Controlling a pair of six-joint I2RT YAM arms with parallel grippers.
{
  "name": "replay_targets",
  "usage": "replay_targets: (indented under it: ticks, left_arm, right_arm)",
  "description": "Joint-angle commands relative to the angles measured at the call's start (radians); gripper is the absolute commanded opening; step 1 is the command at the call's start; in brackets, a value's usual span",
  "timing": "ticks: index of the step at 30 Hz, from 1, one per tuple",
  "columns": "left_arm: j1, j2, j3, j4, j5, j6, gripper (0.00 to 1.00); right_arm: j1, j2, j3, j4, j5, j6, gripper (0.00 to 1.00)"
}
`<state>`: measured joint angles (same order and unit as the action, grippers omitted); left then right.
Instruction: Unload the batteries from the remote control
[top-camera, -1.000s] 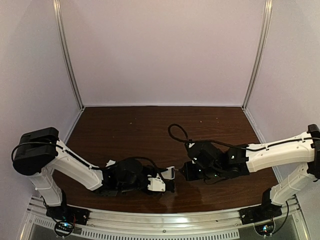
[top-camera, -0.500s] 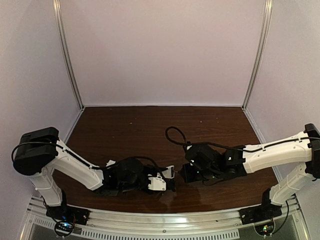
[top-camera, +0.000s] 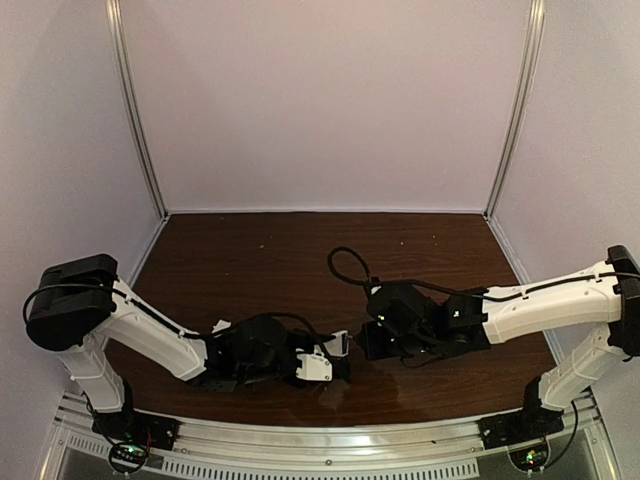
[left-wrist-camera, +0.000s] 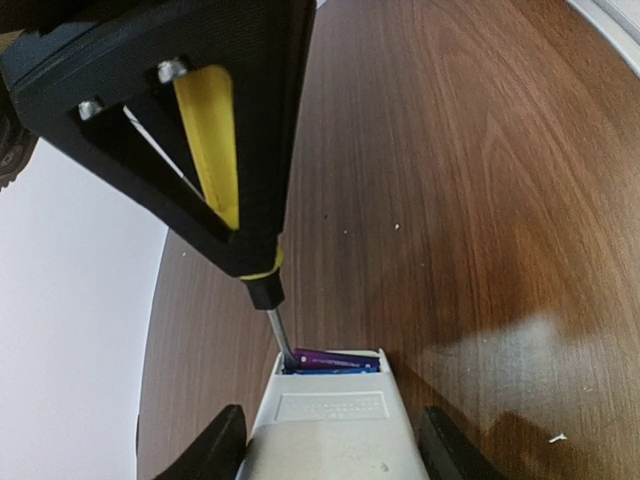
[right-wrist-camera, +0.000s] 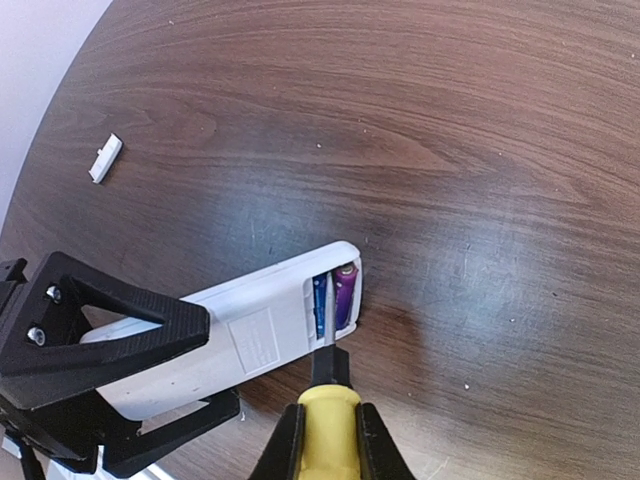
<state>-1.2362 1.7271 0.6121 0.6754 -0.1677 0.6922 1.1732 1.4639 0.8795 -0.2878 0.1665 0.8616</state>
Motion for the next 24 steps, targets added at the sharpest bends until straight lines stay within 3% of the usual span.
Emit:
replay_targets:
  ticks: [1, 14, 24]
  left_arm:
    - [0.003, 0.02, 0.017, -0.029, -0.005, -0.016, 0.0]
    - [0.003, 0.003, 0.023, -0.051, 0.002, -0.023, 0.0]
    - [0.003, 0.004, 0.034, -0.06, -0.011, -0.031, 0.0]
  right_arm:
    - [0.006, 0.033, 0.029, 0.013, 0.031, -0.01, 0.0]
    - [0.009, 0.082, 0.033, 0.018, 0.04, 0.039, 0.0]
    - [0.03, 0.167, 0.131, -0.094, 0.084, 0.059, 0.0]
